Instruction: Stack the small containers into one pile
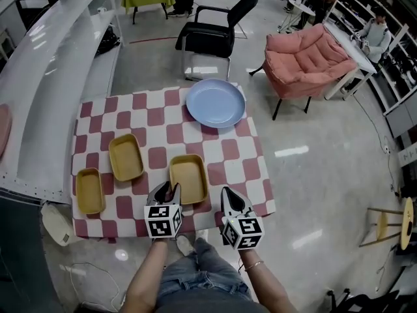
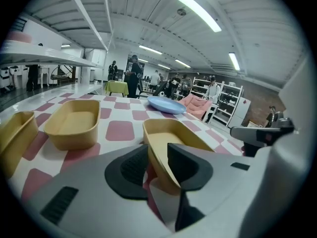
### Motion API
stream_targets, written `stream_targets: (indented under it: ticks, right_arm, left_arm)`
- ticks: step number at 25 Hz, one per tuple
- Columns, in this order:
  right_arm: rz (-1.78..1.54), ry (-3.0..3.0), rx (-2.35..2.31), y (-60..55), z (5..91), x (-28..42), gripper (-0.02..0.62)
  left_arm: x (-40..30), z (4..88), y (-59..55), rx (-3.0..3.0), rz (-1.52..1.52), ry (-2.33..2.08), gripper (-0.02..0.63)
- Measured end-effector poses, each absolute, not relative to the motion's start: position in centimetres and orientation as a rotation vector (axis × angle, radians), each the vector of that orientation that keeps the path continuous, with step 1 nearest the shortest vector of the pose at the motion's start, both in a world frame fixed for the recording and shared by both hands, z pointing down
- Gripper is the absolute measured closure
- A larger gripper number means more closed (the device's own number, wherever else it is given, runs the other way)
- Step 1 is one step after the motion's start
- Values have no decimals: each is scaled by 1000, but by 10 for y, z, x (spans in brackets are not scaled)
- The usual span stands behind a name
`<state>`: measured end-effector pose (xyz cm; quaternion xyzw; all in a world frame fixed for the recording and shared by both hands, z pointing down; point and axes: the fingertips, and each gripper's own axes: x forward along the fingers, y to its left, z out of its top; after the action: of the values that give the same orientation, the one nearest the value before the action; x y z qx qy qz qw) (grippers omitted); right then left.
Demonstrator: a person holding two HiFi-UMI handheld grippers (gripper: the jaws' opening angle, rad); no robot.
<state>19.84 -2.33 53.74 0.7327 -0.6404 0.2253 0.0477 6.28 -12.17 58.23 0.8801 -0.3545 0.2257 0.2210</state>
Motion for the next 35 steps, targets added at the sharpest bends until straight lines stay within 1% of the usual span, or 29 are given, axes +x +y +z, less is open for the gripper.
stream_targets:
  ticks: [7, 16, 19, 27, 35]
  right_arm:
    - [721, -1968, 2205, -41, 546, 209, 584]
    - [744, -1988, 2158, -54, 552, 215, 584]
    - [738, -2004, 2132, -56, 551, 214, 584]
    - [736, -2064, 2065, -71, 548, 206, 584]
    - [684, -2222, 1883, -106, 536, 161, 584]
  left_arm:
    - [70, 599, -138, 2373, 685, -1014, 480]
    - [72, 604, -150, 2292, 680, -1094, 559]
    - [70, 603, -151, 2261, 653, -1103, 574]
    - [46, 582, -154, 2210, 551, -1176, 577]
    - [-8, 545, -167, 2124, 399, -1358, 577]
